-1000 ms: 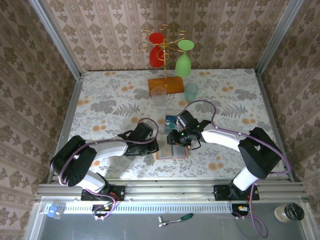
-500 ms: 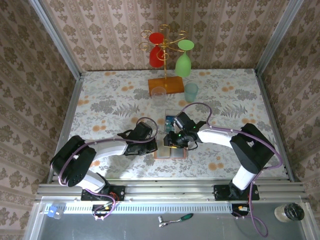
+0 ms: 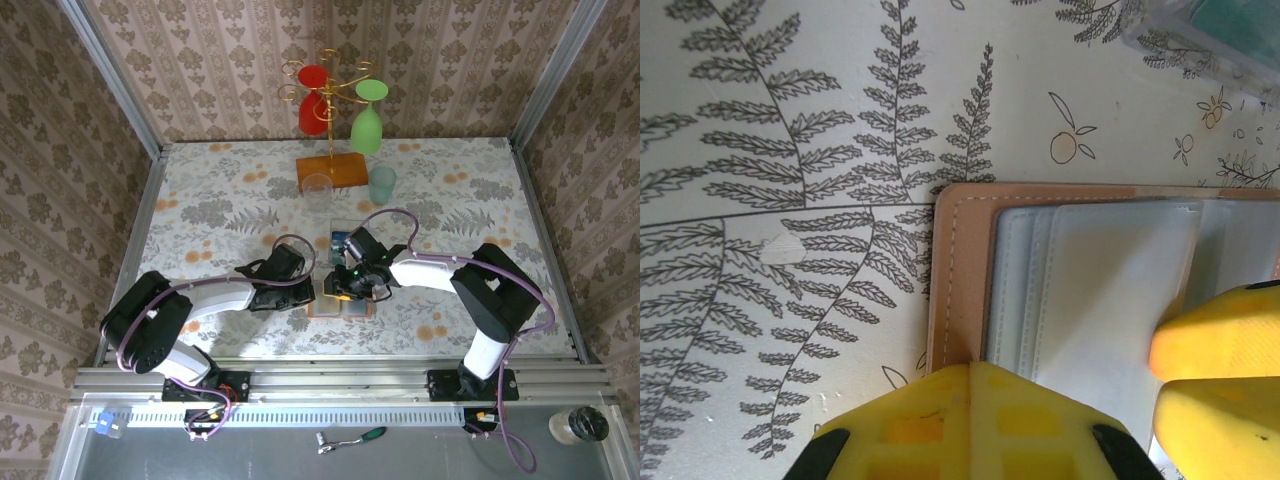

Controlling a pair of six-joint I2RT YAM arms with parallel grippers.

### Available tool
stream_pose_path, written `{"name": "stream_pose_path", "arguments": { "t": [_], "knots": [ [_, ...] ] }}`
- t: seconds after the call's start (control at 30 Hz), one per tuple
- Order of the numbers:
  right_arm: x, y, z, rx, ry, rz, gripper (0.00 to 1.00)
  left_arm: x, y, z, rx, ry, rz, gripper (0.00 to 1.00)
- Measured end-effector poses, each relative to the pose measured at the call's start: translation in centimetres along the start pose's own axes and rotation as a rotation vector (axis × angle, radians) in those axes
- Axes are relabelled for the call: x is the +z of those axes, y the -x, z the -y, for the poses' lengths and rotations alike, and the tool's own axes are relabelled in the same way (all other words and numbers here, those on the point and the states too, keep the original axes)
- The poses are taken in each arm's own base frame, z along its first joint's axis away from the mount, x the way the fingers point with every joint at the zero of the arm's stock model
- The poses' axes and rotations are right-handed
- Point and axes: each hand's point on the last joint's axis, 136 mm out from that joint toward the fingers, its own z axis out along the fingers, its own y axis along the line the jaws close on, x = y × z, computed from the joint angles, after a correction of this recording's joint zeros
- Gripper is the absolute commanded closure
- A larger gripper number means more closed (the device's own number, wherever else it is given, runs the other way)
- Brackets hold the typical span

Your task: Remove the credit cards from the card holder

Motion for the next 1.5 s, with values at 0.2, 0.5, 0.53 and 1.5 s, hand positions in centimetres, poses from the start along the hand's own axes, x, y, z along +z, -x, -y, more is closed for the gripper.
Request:
{"name": "stream_pose_path", "arguments": {
  "t": [0.2, 0.5, 0.53, 1.5],
  "knots": [
    [-0.3, -0.1, 0.6, 0.005, -0.036, 0.008, 0.65, 0.0, 0.1, 0.0, -0.002, 0.000, 0.001, 1.00],
    [-0.9, -0.3, 1.6, 0.007, -0.092, 0.019, 0.65, -0.2, 0.2, -0.3, -0.003, 0.005, -0.001, 1.00],
    [-0.9, -0.3, 1.6, 0.008, -0.094, 0.020, 0.65, -0.2, 0.2, -0.3, -0.005, 0.007, -0.001, 1.00],
    [0.1, -1.0, -0.8, 0.001, 0.005, -0.015, 0.71, -0.2, 0.1, -0.2, -0.006, -0.011, -0.019, 1.00]
  ]
}}
